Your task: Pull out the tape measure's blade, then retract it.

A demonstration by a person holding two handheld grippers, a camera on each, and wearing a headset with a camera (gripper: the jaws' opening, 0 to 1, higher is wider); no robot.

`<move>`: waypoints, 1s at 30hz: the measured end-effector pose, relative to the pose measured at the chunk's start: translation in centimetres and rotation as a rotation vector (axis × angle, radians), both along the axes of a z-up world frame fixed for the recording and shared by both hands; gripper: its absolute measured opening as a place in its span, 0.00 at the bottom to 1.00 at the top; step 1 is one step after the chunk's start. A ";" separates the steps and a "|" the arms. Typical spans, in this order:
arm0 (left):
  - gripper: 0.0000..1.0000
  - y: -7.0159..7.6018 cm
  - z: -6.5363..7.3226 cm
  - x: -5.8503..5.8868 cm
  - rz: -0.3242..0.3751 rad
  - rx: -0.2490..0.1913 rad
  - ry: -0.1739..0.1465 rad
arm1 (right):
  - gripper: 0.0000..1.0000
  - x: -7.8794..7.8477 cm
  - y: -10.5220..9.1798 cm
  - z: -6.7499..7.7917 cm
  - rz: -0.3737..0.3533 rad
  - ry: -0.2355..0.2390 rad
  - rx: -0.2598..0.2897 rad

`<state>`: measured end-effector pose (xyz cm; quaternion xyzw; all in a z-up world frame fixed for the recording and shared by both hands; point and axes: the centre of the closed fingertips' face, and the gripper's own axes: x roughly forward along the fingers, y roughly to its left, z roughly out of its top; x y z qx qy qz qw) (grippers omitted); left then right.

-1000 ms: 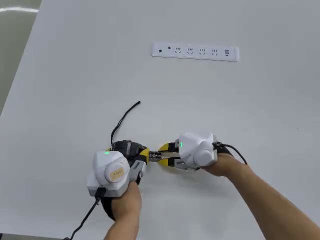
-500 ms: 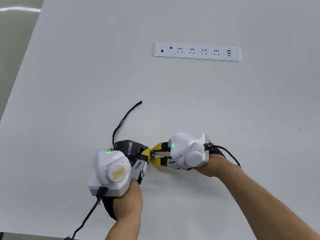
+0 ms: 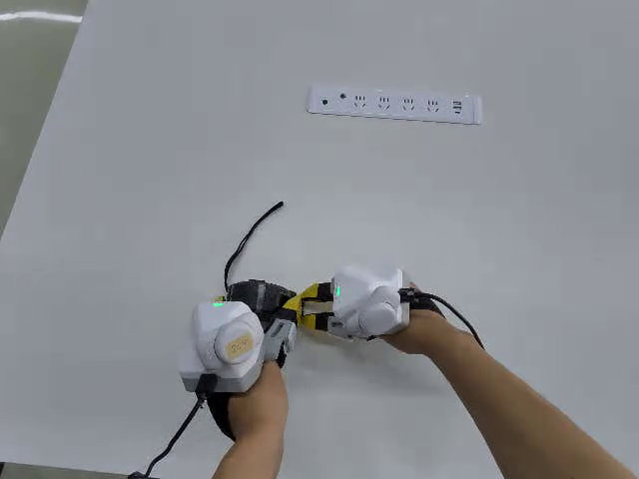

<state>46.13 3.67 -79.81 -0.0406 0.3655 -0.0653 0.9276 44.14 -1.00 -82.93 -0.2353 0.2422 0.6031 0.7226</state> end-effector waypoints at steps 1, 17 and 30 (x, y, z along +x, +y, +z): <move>0.60 0.0 0.0 -0.1 -0.001 0.002 -0.001 | 0.14 0.0 0.0 0.0 -0.001 -0.002 -0.003; 0.61 -0.1 0.0 -0.1 -0.044 0.003 0.003 | 0.15 -0.2 0.0 -0.1 -0.028 0.003 -0.005; 0.62 -0.1 -0.1 0.0 -0.073 0.028 0.016 | 0.16 -0.1 0.0 0.0 -0.027 -0.020 -0.005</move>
